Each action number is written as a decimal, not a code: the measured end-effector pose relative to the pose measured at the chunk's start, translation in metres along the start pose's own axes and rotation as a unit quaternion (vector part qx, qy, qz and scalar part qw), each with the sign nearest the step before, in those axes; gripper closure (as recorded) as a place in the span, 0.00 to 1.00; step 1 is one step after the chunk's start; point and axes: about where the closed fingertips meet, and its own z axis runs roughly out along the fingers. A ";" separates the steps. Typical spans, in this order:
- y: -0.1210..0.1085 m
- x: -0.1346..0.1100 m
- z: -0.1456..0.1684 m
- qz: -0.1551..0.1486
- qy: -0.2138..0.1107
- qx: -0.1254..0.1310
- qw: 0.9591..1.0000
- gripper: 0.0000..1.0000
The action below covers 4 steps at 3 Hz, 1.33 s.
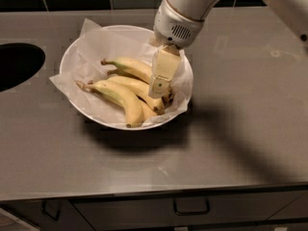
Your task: Pick banana from white bowl
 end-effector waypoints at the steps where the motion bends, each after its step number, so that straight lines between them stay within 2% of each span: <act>1: -0.005 -0.019 0.020 -0.013 -0.005 -0.021 1.000 0.25; 2: -0.012 -0.026 0.032 -0.013 -0.005 -0.026 1.000 0.33; 3: -0.013 -0.026 0.030 -0.012 -0.005 -0.024 1.000 0.36; 4: -0.021 -0.018 0.016 0.005 -0.003 0.012 1.000 0.36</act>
Offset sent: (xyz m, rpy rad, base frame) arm 0.0225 0.0460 -0.0275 0.0017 0.0569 0.0523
